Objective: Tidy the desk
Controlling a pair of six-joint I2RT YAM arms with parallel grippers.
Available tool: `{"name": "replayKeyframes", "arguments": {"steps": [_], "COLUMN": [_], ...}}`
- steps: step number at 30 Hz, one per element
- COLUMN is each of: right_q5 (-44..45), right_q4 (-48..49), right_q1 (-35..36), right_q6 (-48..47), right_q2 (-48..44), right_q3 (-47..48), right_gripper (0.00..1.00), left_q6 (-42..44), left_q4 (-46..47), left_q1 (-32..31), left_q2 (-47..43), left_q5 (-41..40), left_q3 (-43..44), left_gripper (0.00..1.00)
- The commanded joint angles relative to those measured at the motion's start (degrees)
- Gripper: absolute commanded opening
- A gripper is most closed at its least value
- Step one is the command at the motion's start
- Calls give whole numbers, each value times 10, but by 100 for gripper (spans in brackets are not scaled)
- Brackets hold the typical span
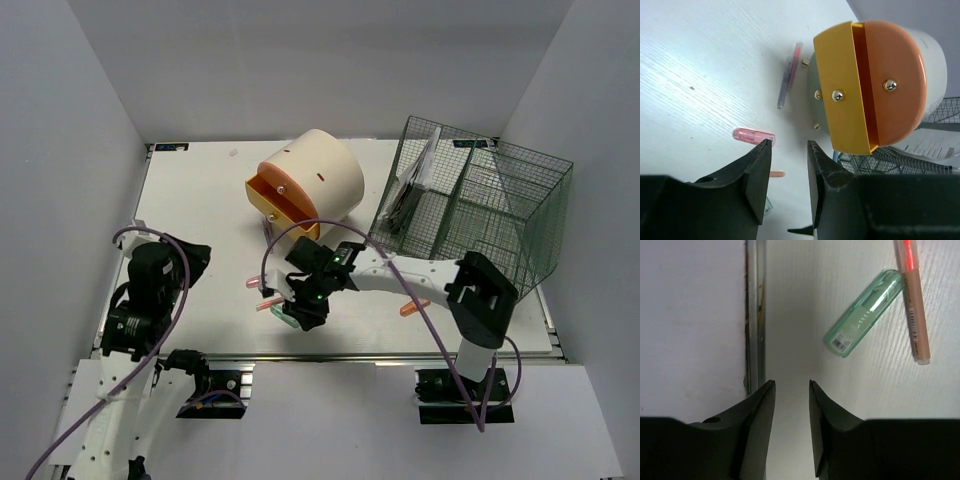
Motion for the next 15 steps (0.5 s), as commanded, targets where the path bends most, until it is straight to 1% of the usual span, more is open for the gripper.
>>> {"name": "replayKeyframes", "arguments": {"steps": [1, 3, 4, 5, 8, 10, 15], "right_q5": [56, 76, 79, 83, 111, 129, 198], "right_q4": [41, 40, 37, 37, 54, 62, 46], "right_q1": [20, 24, 30, 30, 39, 41, 48], "right_q6": [114, 146, 180, 197, 241, 270, 317], "right_q2": [23, 41, 59, 65, 75, 80, 118], "right_q3": [42, 67, 75, 81, 83, 84, 114], "right_gripper": [40, 42, 45, 46, 50, 52, 49], "left_q6": [12, 10, 10, 8, 6, 4, 4], "left_q4": [-82, -96, -108, -115, -134, -147, -174], "left_q1": [-2, -2, -2, -2, -2, -2, -2], "left_q2": [-24, -30, -35, -42, -55, -61, -77], "left_q5": [-50, -58, -60, -60, -65, -69, -73], "left_q3": [37, 41, 46, 48, 59, 66, 87], "left_gripper": [45, 45, 45, 45, 45, 45, 45]}}
